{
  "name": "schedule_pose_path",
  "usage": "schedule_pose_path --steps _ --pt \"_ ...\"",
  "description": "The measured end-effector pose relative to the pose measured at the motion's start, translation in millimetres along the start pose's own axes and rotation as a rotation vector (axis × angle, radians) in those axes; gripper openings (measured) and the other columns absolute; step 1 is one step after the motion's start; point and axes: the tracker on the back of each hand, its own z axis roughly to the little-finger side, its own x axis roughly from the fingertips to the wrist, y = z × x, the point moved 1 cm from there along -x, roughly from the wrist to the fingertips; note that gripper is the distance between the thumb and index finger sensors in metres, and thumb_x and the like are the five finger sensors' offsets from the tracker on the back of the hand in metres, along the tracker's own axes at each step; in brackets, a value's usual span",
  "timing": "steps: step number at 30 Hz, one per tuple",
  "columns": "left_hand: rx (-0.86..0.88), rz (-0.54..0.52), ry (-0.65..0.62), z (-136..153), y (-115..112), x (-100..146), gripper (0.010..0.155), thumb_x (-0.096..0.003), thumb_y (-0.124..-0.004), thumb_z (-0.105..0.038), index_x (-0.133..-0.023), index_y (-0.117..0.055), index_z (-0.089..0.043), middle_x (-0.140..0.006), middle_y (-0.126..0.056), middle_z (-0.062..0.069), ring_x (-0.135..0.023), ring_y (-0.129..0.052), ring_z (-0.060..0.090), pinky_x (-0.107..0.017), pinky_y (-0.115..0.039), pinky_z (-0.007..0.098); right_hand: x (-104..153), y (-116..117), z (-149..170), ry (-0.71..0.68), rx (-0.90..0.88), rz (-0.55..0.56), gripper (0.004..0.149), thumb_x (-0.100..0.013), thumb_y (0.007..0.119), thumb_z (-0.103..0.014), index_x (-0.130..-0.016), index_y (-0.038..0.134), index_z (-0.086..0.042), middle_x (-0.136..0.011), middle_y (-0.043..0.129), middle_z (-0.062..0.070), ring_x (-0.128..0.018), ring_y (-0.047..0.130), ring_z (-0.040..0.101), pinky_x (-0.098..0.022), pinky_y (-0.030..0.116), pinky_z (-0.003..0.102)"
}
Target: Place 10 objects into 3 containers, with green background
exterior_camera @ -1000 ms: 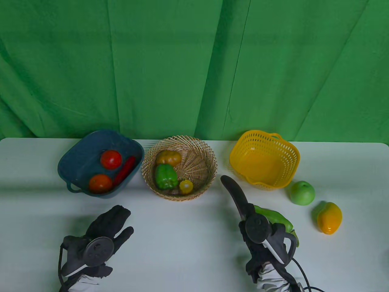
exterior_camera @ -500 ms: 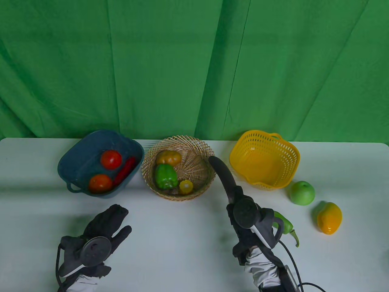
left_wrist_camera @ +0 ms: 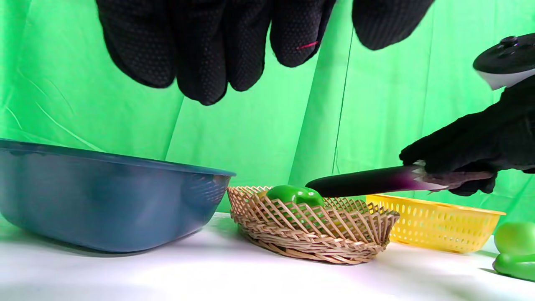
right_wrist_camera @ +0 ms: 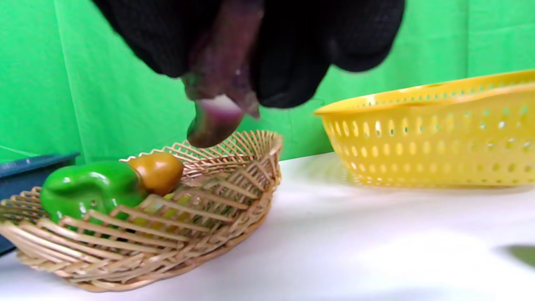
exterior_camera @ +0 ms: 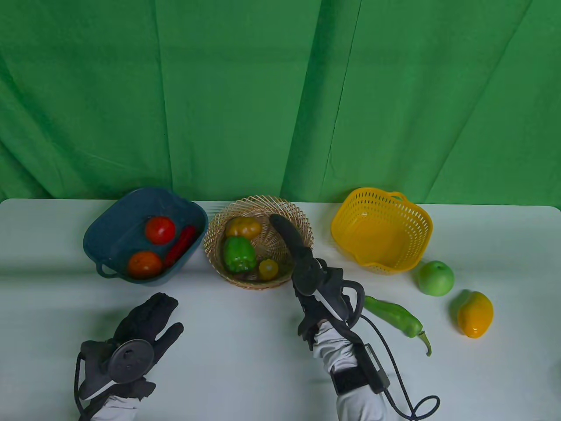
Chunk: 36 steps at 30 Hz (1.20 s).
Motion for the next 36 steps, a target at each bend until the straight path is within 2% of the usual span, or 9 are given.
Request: schedule_pose_path --steps 9,20,24,28,36 --pt "0.004 0.005 0.013 2 1 0 0.063 -0.0565 -0.063 -0.059 -0.111 -0.063 -0.027 -0.111 -0.078 0.012 -0.093 -0.089 0.034 -0.063 -0.077 0.053 -20 17 -27 0.013 0.102 -0.016 0.061 -0.056 0.079 -0.037 -0.110 0.059 -0.017 -0.096 0.080 0.025 -0.060 0.091 0.032 -0.051 0.078 0.045" --pt "0.011 0.015 0.009 2 0 -1 0.063 -0.0565 -0.063 -0.059 -0.111 -0.063 -0.028 -0.111 -0.078 0.012 -0.093 -0.089 0.034 -0.063 -0.077 0.053 -24 38 -45 0.018 0.274 -0.033 0.060 -0.056 0.078 -0.039 -0.110 0.059 -0.020 -0.101 0.078 0.022 -0.064 0.090 0.032 -0.054 0.077 0.045" --pt "0.009 0.024 0.004 1 -1 -1 0.063 -0.0565 -0.063 -0.059 -0.111 -0.063 -0.027 -0.111 -0.078 0.012 -0.093 -0.089 0.034 -0.063 -0.077 0.053 -19 40 -42 -0.006 0.315 -0.009 0.064 -0.055 0.076 -0.044 -0.111 0.057 -0.020 -0.104 0.076 0.019 -0.072 0.089 0.035 -0.058 0.075 0.049" --pt "0.013 0.025 0.001 0 -2 -1 0.063 -0.0566 -0.063 -0.059 -0.111 -0.063 -0.027 -0.111 -0.078 0.012 -0.093 -0.089 0.034 -0.063 -0.077 0.053 -10 39 -36 -0.030 0.273 -0.021 0.067 -0.056 0.069 -0.052 -0.113 0.052 -0.021 -0.109 0.069 0.020 -0.083 0.083 0.040 -0.064 0.070 0.055" --pt "0.033 0.050 0.000 -1 -6 -2 0.063 -0.0565 -0.063 -0.059 -0.111 -0.063 -0.027 -0.111 -0.078 0.012 -0.093 -0.089 0.034 -0.063 -0.077 0.053 16 23 -5 -0.093 0.204 0.017 0.069 -0.057 0.062 -0.056 -0.115 0.047 -0.022 -0.113 0.064 0.021 -0.091 0.077 0.044 -0.069 0.065 0.060"
